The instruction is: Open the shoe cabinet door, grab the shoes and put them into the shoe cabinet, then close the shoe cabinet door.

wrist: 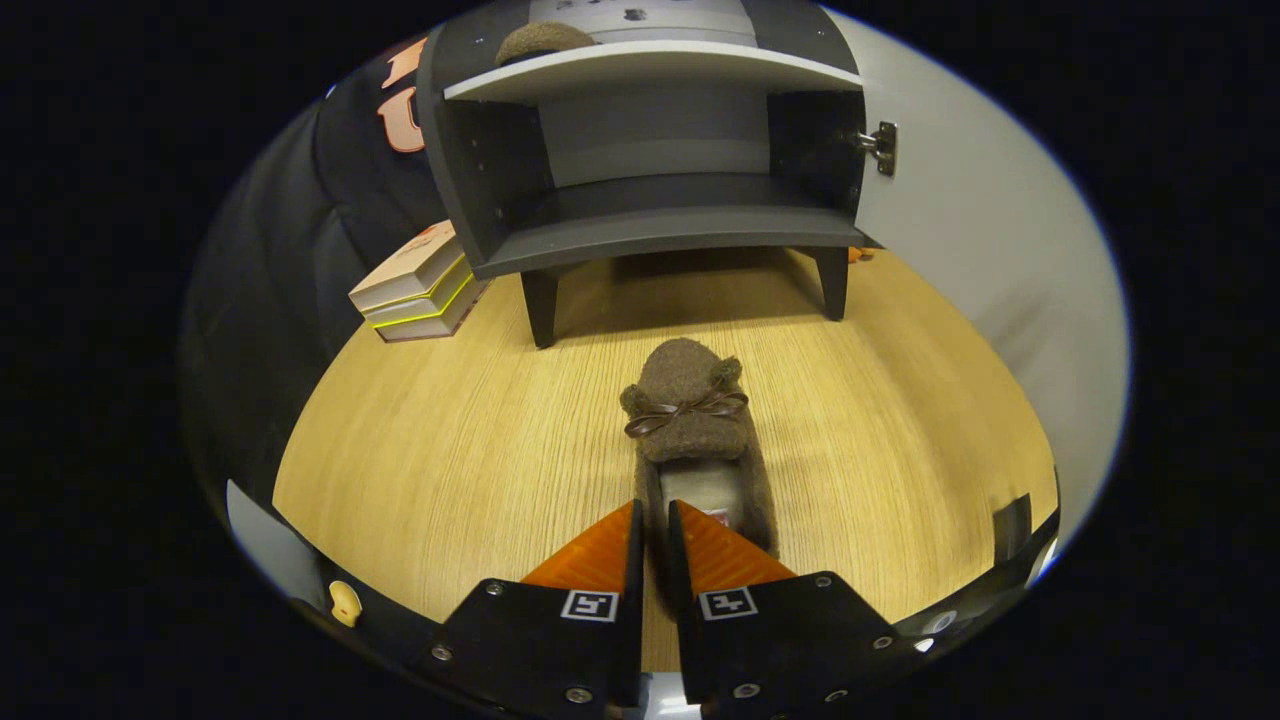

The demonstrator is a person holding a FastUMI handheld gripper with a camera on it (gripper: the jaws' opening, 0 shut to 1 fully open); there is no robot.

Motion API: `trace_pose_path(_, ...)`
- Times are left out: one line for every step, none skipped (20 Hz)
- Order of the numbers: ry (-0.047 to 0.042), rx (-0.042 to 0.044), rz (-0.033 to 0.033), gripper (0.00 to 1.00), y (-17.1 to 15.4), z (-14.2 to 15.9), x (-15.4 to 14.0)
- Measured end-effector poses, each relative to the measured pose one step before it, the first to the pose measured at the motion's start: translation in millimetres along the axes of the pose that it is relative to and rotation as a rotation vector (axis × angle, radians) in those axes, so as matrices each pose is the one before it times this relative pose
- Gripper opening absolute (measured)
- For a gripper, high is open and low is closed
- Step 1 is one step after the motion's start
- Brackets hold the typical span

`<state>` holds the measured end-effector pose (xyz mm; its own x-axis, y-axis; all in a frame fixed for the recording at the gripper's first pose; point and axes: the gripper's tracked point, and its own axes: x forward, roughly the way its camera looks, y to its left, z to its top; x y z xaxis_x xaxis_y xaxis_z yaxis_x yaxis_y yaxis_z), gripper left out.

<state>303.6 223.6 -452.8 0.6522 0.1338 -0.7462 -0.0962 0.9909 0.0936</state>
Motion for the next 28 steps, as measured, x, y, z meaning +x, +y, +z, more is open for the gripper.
trace_pose_path(0.0068,0.00856,0.00488,0.16,0.95,-0.82,8.52)
trace_pose_path(0.00372,0.00688,0.0091,0.16,0.77,0.85,7.23)
trace_pose_path(0.00191,0.00113,-0.00247,0.17,-0.23,1.66,7.66)
trace_pose_path(0.00182,0.00053,0.00078,0.17,1.38,1.7,9.14)
trace_pose_path(-0.00228,0.00477,-0.00267,0.18,0.72,4.17,7.47)
trace_pose_path(-0.00885,0.00538,-0.0042,0.18,-0.67,5.68,7.41)
trace_pose_path(-0.00194,0.00553,-0.00685,0.18,-0.4,3.61,6.32)
trace_pose_path(-0.00174,0.00449,-0.00048,0.18,0.73,2.42,7.13)
trace_pose_path(-0.00762,-0.00213,-0.00447,0.18,-1.2,1.61,5.58)
trace_pose_path(-0.00424,0.00313,0.00229,0.16,1.45,5.11,1.93)
trace_pose_path(-0.00308,-0.00129,0.00098,0.14,0.98,0.83,1.44)
trace_pose_path(-0.00104,-0.00117,-0.00046,0.14,0.46,-0.09,1.74)
trace_pose_path(-0.00245,-0.00362,-0.00007,0.14,-0.28,-0.05,-0.55)
trace_pose_path(-0.00632,-0.00802,-0.00317,0.14,-2.24,0.06,-1.33)
trace_pose_path(-0.00908,-0.00074,-0.00252,0.1,0.93,1.29,-1.9)
trace_pose_path(0.00133,-0.00517,-0.00261,0.08,1.53,-1.64,-1.65)
trace_pose_path(-0.00165,-0.00152,-0.00219,0.07,-0.82,-0.65,-3.75)
trace_pose_path(-0.00254,0.00074,0.00202,0.07,-0.6,0.41,-3.79)
trace_pose_path(-0.00316,0.00417,0.00016,0.07,-0.39,-0.17,-6.25)
trace_pose_path(-0.00981,0.00182,-0.00103,0.07,-1.69,1.91,-10.12)
trace_pose_path(-0.00563,0.00069,0.00024,0.07,-0.69,1.97,-9.73)
trace_pose_path(-0.01205,-0.00108,-0.00166,0.07,-0.41,3.8,-10.05)
trace_pose_path(-0.01353,-0.00314,-0.00024,0.07,0.87,4.24,-8.61)
trace_pose_path(-0.01193,-0.00252,0.00056,0.07,0.63,4.51,-9.23)
trace_pose_path(-0.01219,-0.00708,-0.00297,0.07,-0.08,4.86,-8.92)
trace_pose_path(-0.01391,-0.00783,-0.00241,0.07,-1.28,6.43,-7.66)
trace_pose_path(-0.01338,-0.00673,-0.00332,0.07,-0.02,6.54,-6.93)
trace_pose_path(-0.00992,-0.00363,-0.00238,0.07,-0.54,5.72,-7.44)
